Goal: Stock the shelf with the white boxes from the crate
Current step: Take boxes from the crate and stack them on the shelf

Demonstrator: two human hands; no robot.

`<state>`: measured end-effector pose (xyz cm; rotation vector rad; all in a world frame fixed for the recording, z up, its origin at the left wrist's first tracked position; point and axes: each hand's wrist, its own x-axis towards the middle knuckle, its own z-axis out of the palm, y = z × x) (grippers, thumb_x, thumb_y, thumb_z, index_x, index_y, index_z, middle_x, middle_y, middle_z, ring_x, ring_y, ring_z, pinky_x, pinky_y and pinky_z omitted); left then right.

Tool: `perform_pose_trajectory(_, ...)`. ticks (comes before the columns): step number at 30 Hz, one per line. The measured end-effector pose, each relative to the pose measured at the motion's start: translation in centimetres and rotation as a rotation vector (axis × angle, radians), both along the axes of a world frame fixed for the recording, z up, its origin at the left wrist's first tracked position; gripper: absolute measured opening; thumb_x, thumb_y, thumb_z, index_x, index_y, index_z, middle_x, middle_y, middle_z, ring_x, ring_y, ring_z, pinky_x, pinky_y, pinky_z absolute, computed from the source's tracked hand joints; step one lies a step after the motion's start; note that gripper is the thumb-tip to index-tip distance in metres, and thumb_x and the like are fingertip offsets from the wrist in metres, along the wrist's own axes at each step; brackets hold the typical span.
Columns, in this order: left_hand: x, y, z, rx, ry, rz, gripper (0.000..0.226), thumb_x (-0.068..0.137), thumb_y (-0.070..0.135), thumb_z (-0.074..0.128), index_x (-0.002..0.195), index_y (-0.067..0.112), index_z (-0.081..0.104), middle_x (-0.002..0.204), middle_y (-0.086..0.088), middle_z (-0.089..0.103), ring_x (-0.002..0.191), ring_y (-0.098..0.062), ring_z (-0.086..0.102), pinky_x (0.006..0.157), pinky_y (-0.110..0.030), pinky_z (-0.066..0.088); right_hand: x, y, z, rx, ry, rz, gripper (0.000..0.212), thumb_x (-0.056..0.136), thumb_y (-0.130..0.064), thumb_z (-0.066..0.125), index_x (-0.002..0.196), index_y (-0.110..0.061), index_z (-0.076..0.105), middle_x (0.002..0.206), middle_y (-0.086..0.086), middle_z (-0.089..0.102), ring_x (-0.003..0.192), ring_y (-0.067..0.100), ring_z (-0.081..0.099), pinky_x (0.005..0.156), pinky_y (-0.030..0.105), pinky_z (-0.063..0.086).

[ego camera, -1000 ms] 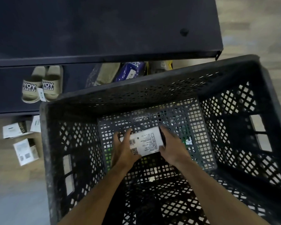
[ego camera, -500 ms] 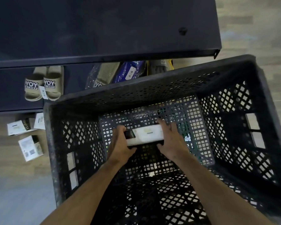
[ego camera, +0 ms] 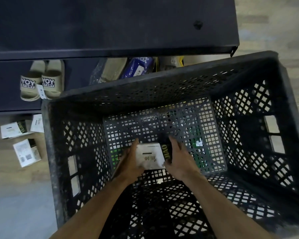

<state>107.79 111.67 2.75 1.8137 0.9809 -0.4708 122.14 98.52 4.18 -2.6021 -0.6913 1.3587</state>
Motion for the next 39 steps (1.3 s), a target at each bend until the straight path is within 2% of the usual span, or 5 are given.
perform_pose_trajectory(9,0.7,0.6,-0.4,-0.077,0.05,0.162,0.088,0.083,-0.01,0.066,0.153,0.018,0.021,0.134,-0.008,0.058,0.106,-0.011,0.058,0.071,-0.013,0.051,-0.5,0.5,-0.5,-0.074,0.063,-0.174,0.066,0.092,-0.012,0.063,0.146,-0.029,0.028,0.123,0.011,0.059,0.102,0.027,0.063,0.089,0.047,0.056)
perform_pose_trajectory(15,3.0,1.0,0.3,0.298,0.081,0.14,0.052,0.093,0.017,0.063,0.137,0.017,0.035,0.128,-0.007,0.053,0.106,-0.021,0.055,0.075,-0.029,0.046,-1.9,0.4,0.9,-0.351,-0.023,-0.073,0.051,0.096,-0.054,0.051,0.116,-0.008,0.06,0.113,0.01,0.063,0.099,0.024,0.062,0.077,0.031,0.05)
perform_pose_trajectory(24,2.1,-0.7,0.6,-0.092,0.079,0.175,0.054,0.09,0.0,0.057,0.137,0.017,0.039,0.138,-0.003,0.054,0.1,-0.017,0.061,0.061,-0.028,0.056,-1.7,1.0,0.6,-0.024,-0.064,0.149,0.096,0.091,-0.006,0.064,0.155,-0.037,0.0,0.153,0.011,0.027,0.121,0.03,0.052,0.094,0.041,0.051)
perform_pose_trajectory(33,0.9,-1.0,-0.4,-0.01,0.292,0.14,0.068,0.089,0.017,0.067,0.146,0.024,0.031,0.131,-0.008,0.053,0.088,-0.017,0.056,0.048,-0.018,0.037,0.0,-0.2,0.0,-0.101,-0.171,0.227,0.118,0.078,0.009,0.066,0.153,-0.042,-0.009,0.163,0.005,0.004,0.149,0.028,0.009,0.12,0.044,0.019)
perform_pose_trajectory(39,1.3,-2.0,-1.0,-0.102,0.229,0.355,0.069,0.086,0.015,0.072,0.143,0.027,0.036,0.127,-0.005,0.059,0.087,-0.016,0.054,0.054,-0.018,0.041,0.4,0.7,0.3,-0.185,-0.22,0.226,0.1,0.091,-0.028,0.065,0.156,-0.025,-0.011,0.115,0.01,0.061,0.09,0.023,0.063,0.078,0.036,0.052)
